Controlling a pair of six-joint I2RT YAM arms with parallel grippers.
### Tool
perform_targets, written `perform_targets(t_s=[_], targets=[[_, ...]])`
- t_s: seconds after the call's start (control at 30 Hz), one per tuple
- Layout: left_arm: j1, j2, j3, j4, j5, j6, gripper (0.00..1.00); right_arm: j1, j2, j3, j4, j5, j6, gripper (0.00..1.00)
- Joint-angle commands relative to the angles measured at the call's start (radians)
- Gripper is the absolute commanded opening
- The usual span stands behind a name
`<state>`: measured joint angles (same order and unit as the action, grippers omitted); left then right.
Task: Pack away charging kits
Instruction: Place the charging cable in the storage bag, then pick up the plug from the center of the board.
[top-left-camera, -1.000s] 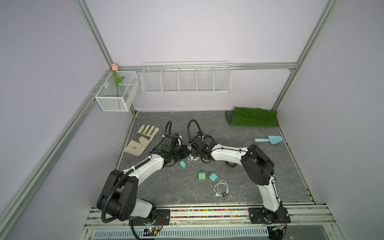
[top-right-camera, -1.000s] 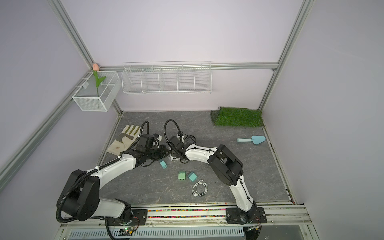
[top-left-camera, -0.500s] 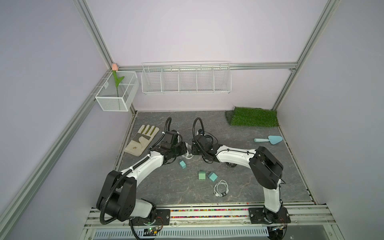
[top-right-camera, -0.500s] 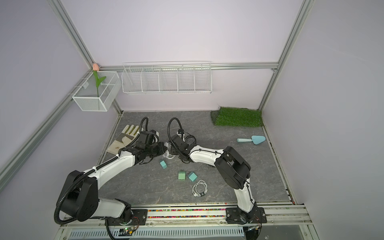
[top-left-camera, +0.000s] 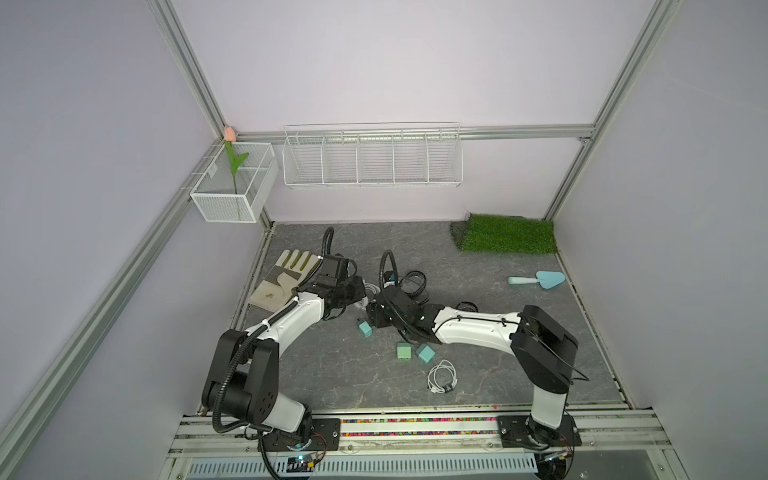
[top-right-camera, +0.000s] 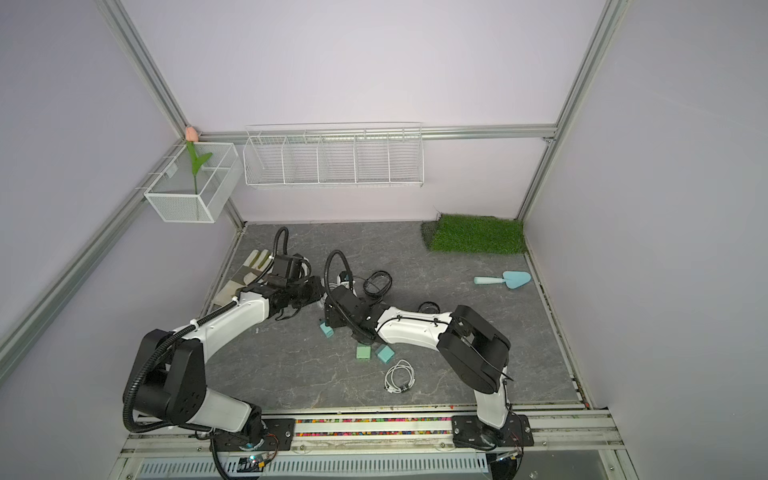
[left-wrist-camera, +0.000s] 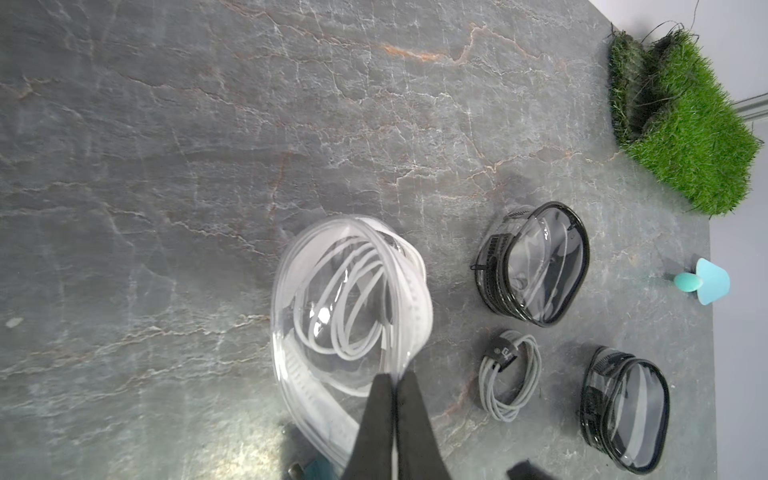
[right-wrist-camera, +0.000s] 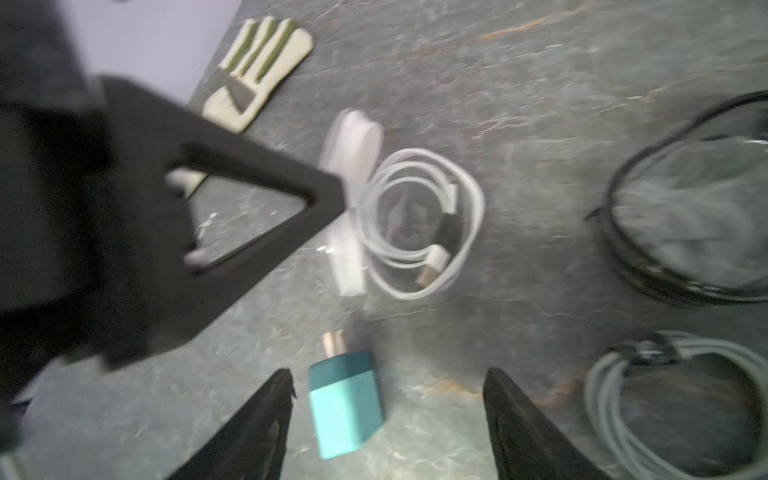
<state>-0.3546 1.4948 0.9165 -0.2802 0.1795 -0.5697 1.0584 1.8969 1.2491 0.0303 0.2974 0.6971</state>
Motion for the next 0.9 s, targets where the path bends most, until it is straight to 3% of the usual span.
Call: perform_targets(t_s=[0.0, 0.27, 0.4, 0.57, 0.87], targets=[[0.008, -0.018, 0.001, -0.018, -0.022, 0.008, 0.00, 0.013, 0.055, 0.015, 0.061, -0.058, -0.030, 0.75], [0.032, -0.045, -0.014, -0.070, -0.085, -0.017, 0.00, 0.057, 0.118, 0.048, 0.046, -0.033, -0.071, 0.78], [0.033, -0.074, -0.030, -0.054, -0.063, -0.019, 0.00, 0.059, 0.138, 0.052, 0.041, -0.022, -0.069, 0.72], [0.033, -0.078, -0.029, -0.055, -0.055, -0.018, 0.00, 0.059, 0.166, 0.087, 0.017, -0.032, -0.068, 0.58], [0.033, -0.079, -0.028, -0.054, -0.043, -0.018, 0.00, 0.067, 0.191, 0.095, -0.014, -0.020, -0.060, 0.55]])
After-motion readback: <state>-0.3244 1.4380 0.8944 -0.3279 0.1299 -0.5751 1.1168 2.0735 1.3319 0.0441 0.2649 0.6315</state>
